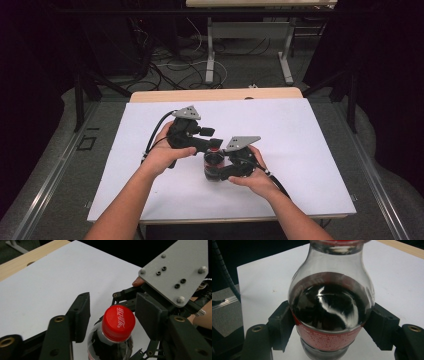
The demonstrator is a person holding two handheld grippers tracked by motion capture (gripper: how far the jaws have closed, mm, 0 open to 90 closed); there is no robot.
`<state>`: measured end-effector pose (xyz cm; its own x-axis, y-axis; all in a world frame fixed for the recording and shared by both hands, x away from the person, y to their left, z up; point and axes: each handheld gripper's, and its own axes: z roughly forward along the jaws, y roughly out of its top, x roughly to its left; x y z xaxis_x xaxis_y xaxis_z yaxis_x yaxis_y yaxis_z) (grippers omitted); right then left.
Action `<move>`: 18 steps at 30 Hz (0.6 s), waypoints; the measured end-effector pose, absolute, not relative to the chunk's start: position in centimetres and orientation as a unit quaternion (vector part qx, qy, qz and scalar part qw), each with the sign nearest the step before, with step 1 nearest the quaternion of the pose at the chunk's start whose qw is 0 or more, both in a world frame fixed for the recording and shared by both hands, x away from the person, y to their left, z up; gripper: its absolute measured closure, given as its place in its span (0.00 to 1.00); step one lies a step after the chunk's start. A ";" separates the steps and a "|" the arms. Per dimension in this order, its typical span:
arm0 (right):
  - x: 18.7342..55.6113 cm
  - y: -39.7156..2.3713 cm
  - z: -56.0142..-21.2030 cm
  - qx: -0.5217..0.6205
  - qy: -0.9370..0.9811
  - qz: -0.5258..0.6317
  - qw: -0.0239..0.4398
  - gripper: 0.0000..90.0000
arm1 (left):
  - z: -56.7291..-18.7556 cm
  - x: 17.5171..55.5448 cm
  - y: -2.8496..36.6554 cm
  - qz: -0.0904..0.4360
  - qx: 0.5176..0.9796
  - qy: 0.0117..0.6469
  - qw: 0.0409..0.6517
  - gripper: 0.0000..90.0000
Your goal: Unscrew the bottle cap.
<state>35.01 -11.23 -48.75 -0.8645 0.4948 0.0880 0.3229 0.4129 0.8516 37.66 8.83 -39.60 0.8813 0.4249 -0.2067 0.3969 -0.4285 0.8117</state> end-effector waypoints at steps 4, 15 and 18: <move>35.0 -11.2 -48.7 0.244 0.836 0.484 0.085 0.33 | -39.6 37.6 9.1 0.006 0.847 0.233 0.478 0.56; 34.7 -11.0 -48.6 0.242 0.838 0.482 0.085 0.33 | -39.8 37.4 8.4 0.016 0.843 0.236 0.484 0.64; 34.6 -10.9 -48.6 0.240 0.842 0.476 0.085 0.33 | -39.8 37.3 8.0 0.021 0.842 0.245 0.479 0.69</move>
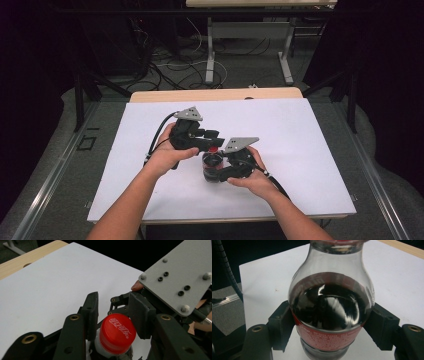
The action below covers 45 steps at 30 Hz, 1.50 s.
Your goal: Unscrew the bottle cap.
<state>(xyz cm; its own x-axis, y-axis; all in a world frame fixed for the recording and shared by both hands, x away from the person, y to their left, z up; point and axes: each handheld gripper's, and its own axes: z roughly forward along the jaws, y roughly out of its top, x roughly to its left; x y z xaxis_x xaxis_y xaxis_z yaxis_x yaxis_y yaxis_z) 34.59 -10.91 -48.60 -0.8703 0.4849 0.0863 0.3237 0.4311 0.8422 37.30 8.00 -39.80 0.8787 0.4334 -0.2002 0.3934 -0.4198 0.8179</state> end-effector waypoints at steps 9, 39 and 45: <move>34.5 -10.7 -48.8 0.246 0.841 0.473 0.097 0.33 | -39.6 36.8 6.9 0.053 0.831 0.307 0.461 0.87; 34.6 -10.9 -48.7 0.243 0.844 0.469 0.090 0.33 | -39.6 36.9 8.3 0.014 0.853 0.251 0.457 0.68; 34.6 -10.8 -48.8 0.253 0.838 0.473 0.100 0.33 | -39.3 36.1 7.4 0.040 0.829 0.336 0.444 0.69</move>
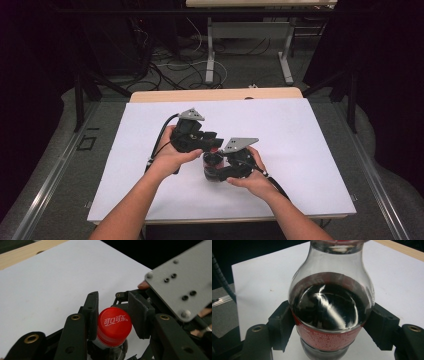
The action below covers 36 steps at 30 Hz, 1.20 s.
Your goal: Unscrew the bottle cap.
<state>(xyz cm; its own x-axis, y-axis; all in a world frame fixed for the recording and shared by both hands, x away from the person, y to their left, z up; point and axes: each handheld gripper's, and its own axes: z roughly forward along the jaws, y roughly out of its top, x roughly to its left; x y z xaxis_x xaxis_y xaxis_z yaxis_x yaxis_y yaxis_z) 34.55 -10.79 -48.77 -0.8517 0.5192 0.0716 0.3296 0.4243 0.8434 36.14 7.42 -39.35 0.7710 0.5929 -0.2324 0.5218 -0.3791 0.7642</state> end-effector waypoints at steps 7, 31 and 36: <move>34.7 -10.8 -48.9 0.259 0.841 0.463 0.109 0.33 | -39.3 35.4 6.4 0.060 0.802 0.414 0.427 0.69; 34.7 -11.0 -48.7 0.249 0.837 0.477 0.102 0.33 | -39.5 36.9 8.8 0.026 0.843 0.274 0.462 0.51; 34.5 -10.9 -48.8 0.250 0.838 0.476 0.097 0.33 | -39.8 36.9 8.1 0.034 0.842 0.274 0.463 0.57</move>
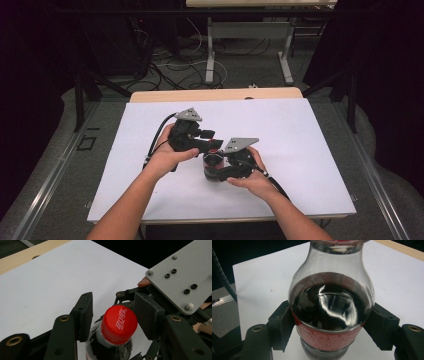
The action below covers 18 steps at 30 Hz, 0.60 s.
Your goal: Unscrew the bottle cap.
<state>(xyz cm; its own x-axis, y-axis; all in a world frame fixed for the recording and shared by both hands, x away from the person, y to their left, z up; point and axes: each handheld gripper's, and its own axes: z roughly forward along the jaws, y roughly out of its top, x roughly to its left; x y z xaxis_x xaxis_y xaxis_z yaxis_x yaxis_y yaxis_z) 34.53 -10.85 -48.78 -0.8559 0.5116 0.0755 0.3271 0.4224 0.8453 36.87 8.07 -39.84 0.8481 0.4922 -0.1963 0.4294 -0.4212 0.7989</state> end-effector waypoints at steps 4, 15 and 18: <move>34.5 -10.9 -48.8 0.253 0.837 0.476 0.099 0.33 | -39.6 36.7 7.8 0.027 0.840 0.284 0.461 0.68; 34.7 -11.1 -48.8 0.262 0.833 0.475 0.106 0.33 | -39.3 36.0 6.5 0.061 0.823 0.349 0.444 0.69; 34.8 -11.1 -48.8 0.264 0.832 0.475 0.109 0.33 | -39.3 36.2 6.4 0.057 0.817 0.360 0.447 0.69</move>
<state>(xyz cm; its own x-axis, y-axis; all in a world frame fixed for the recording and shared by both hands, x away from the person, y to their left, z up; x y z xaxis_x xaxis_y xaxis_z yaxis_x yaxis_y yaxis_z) 34.81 -11.11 -48.85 -0.8368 0.5432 0.0684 0.3353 0.4096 0.8484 36.15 6.42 -39.28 0.7346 0.6390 -0.2281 0.5368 -0.3417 0.7714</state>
